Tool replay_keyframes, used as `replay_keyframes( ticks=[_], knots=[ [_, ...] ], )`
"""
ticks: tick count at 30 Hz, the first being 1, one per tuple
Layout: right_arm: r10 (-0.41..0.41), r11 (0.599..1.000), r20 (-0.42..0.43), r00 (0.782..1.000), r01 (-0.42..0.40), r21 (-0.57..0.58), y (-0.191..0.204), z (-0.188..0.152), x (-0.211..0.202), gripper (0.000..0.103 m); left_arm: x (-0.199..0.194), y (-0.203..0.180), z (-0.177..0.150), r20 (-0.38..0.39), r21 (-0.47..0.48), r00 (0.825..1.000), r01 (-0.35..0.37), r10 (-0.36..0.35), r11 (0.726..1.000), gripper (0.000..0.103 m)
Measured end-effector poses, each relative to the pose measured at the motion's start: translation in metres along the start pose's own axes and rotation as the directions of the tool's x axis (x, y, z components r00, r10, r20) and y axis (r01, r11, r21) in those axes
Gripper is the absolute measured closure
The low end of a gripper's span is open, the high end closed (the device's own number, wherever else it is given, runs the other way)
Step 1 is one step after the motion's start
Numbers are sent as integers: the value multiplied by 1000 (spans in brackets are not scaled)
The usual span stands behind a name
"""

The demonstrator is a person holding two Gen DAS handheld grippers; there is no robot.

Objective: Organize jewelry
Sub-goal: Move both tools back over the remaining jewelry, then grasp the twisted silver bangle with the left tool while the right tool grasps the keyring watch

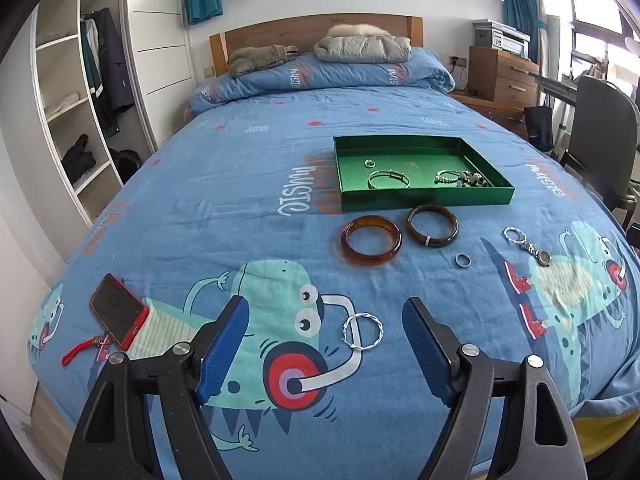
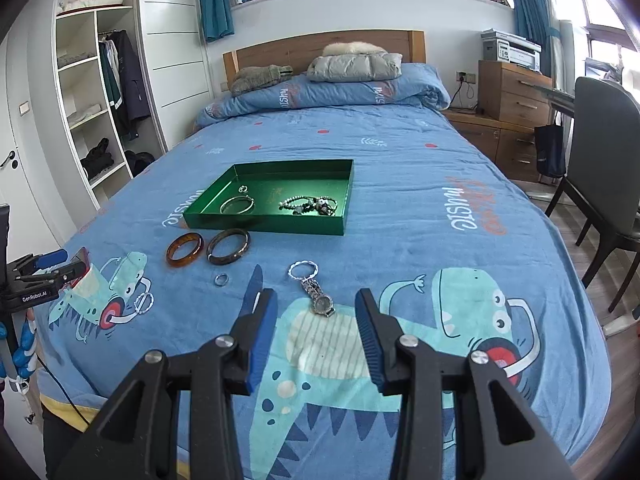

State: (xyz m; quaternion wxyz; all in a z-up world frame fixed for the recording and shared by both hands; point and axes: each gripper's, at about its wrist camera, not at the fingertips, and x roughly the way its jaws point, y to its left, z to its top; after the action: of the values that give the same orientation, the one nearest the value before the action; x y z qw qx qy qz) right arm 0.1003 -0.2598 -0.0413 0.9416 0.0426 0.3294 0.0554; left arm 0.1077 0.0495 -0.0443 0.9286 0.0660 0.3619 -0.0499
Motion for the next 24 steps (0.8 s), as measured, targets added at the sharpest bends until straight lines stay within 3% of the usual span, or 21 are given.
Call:
replay_keyframes(
  ticks=[13,24],
  knots=[
    [51,999,-89,995,-52,-11,-7,-16,57,65,49,-9,-34,-88,-41,995,44,-47,998,18],
    [89,994,-153,984,-96,-42,-8,-17,107,65,91,-18,-39,-151,-33,988,15,-20,999,19]
  ],
)
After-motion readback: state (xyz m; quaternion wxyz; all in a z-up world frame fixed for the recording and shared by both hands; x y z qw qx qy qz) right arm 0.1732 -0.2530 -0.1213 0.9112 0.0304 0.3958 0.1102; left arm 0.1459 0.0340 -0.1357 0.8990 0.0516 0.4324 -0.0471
